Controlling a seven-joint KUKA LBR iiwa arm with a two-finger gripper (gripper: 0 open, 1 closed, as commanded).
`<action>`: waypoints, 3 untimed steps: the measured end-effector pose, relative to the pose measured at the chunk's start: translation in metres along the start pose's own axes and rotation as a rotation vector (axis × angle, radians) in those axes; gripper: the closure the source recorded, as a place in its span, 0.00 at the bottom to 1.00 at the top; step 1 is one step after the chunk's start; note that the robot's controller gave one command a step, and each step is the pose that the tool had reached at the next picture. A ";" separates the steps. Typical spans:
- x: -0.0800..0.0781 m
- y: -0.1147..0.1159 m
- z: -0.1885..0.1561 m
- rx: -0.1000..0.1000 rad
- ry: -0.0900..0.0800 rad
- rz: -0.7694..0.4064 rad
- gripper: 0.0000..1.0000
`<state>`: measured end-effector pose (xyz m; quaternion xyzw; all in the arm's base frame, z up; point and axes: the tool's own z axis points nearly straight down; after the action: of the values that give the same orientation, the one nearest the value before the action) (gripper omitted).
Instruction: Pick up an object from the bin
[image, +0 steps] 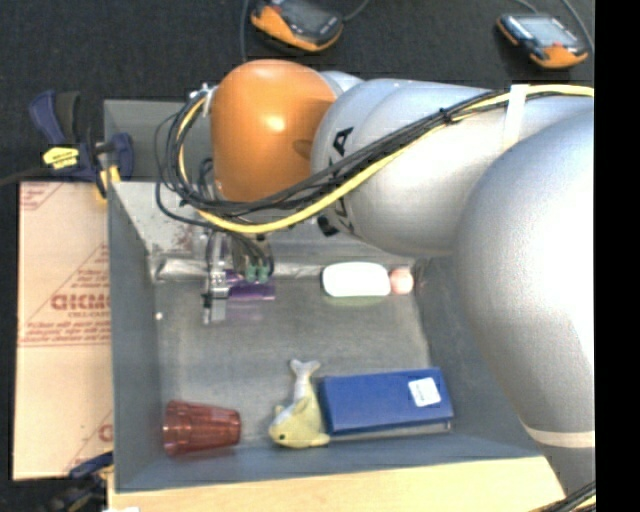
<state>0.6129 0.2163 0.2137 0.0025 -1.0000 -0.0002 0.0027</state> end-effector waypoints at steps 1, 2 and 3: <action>-0.002 -0.001 -0.006 -0.002 -0.008 0.004 0.00; -0.007 -0.045 0.061 -0.002 -0.012 -0.015 0.00; -0.039 -0.087 0.065 -0.006 -0.023 -0.025 0.00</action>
Offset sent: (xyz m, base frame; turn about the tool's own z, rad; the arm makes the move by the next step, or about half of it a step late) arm 0.0074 -0.0711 -0.1027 -0.0241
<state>0.6523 0.1297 0.1480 0.0151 -0.9998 -0.0031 -0.0088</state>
